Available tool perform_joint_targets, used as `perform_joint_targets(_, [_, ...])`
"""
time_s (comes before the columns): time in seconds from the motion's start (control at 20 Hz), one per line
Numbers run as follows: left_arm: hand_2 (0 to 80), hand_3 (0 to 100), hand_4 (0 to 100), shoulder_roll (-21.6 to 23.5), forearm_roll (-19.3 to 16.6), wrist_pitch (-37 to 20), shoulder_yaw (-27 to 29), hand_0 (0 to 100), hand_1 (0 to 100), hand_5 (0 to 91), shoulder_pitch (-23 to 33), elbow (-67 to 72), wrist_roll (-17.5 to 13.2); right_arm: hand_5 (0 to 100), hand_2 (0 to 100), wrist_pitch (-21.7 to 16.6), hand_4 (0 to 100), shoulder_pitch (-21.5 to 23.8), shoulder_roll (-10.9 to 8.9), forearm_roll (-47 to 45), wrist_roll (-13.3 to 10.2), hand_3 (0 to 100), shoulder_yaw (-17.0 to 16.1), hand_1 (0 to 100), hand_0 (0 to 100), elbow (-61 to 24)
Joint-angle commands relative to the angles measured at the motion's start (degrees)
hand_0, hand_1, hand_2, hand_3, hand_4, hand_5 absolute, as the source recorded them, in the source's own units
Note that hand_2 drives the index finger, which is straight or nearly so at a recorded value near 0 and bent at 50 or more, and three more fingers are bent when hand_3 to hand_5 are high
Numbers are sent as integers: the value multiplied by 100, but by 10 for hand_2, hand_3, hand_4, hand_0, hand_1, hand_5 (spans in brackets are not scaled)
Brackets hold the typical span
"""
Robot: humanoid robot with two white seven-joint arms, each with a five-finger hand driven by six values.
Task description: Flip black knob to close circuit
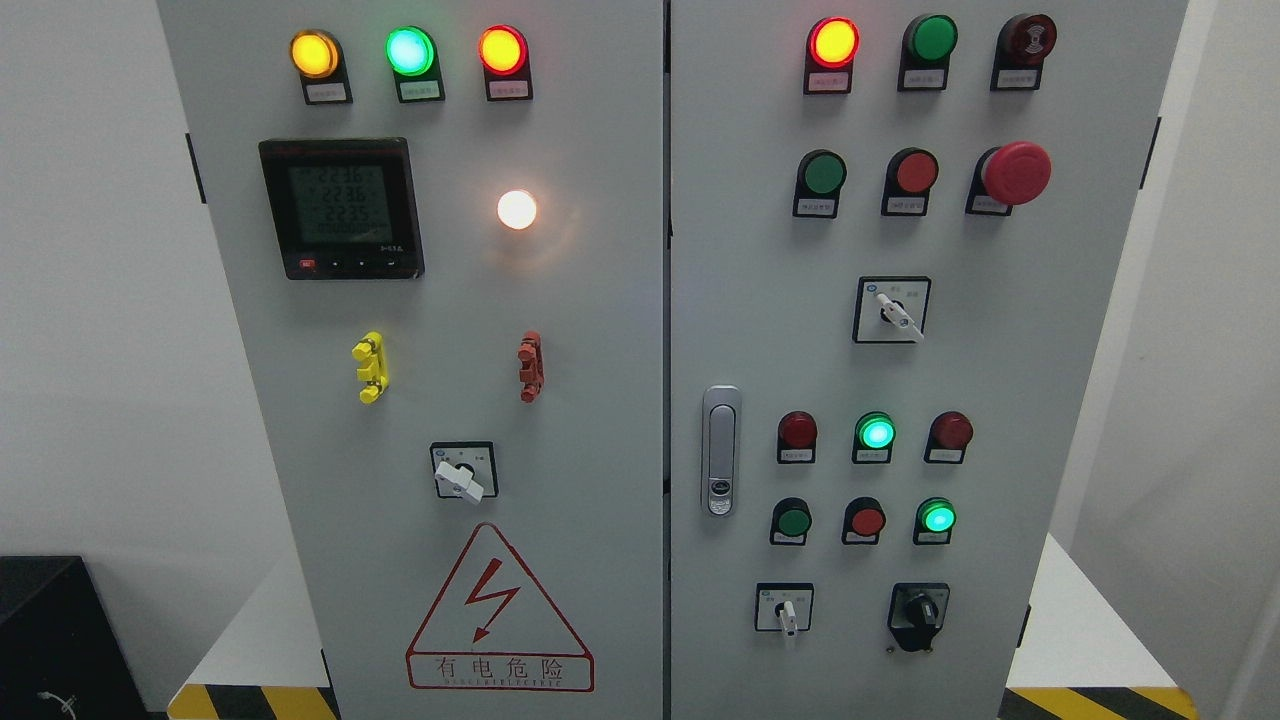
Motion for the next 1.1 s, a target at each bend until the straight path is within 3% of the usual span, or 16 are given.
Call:
perform_joint_targets(0.0, [0, 0, 0, 0, 8, -3, 0, 120, 556, 0, 123, -1, 2, 842, 887, 411, 876, -117, -150, 505, 324, 1000, -427, 0, 0, -2026])
perform_joint_targets(0.45, [0, 0, 0, 0, 8, -3, 0, 120, 556, 0, 123, -1, 2, 865, 890, 1010, 892, -601, 26, 901, 738, 1000, -594, 0, 0, -2431])
perform_joint_targets(1.05, [0, 0, 0, 0, -1, -3, 0, 120, 556, 0, 123, -1, 2, 871, 888, 1704, 898, -1708, 17, 1226, 1089, 1000, -532, 0, 0, -2555])
